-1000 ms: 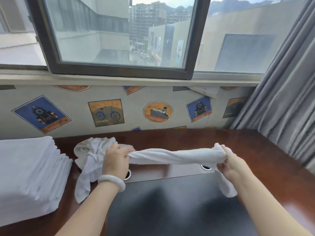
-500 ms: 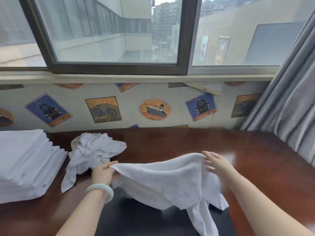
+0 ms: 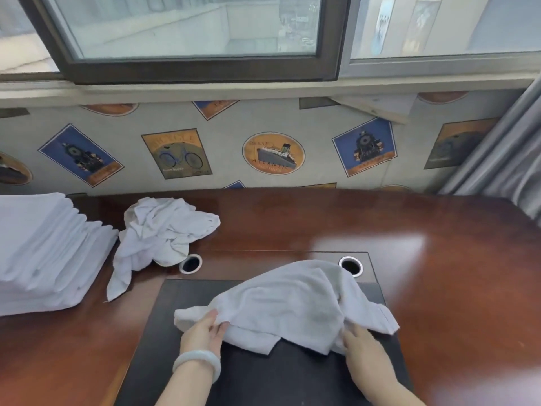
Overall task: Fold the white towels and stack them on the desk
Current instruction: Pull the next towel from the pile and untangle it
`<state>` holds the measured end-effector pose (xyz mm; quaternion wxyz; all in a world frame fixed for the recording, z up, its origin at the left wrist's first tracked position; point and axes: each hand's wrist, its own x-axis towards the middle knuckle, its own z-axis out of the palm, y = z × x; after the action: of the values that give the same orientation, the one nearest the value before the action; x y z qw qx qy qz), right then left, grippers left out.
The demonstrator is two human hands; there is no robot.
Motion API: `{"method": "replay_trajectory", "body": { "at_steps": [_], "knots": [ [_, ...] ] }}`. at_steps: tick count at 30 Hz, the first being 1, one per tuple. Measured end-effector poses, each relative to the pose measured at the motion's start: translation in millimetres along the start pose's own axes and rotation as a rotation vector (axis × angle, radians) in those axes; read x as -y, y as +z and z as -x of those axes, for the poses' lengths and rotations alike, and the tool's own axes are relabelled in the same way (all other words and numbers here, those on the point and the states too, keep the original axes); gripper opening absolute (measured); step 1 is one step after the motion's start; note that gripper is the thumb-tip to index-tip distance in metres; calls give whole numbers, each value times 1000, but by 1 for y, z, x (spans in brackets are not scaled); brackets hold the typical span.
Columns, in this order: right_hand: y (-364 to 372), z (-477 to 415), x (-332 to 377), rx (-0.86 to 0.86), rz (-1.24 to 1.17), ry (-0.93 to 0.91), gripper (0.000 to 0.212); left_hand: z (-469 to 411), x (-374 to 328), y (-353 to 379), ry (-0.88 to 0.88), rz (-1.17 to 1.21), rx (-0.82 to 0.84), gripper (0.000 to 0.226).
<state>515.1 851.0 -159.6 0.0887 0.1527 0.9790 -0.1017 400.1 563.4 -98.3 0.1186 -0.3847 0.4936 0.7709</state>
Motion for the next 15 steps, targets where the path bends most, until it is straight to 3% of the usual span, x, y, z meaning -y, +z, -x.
{"method": "replay_trajectory", "body": {
  "at_steps": [2, 4, 6, 8, 11, 13, 15],
  "knots": [
    [-21, -7, -5, -102, -1, -24, 17, 4, 2, -5, 0, 24, -21, 34],
    [-53, -11, -1, -51, 50, 28, 11, 11, 4, -6, 43, -119, 27, 48],
    [-88, -17, 8, -65, 84, 86, 26, 23, 2, 0, 164, -378, 98, 63],
    [-120, -20, 25, -263, 33, 31, 34, 37, -4, 12, 331, -564, 132, 71],
    [-159, -15, 47, -512, -117, -261, 41, 63, -25, 29, 601, -709, 193, 79],
    [-183, -7, 66, -535, -221, -515, 37, 85, -45, 39, 727, -770, 292, 84],
    [-188, -6, 82, -432, -330, -664, 32, 99, -57, 50, 757, -818, 390, 85]
  ]
}}
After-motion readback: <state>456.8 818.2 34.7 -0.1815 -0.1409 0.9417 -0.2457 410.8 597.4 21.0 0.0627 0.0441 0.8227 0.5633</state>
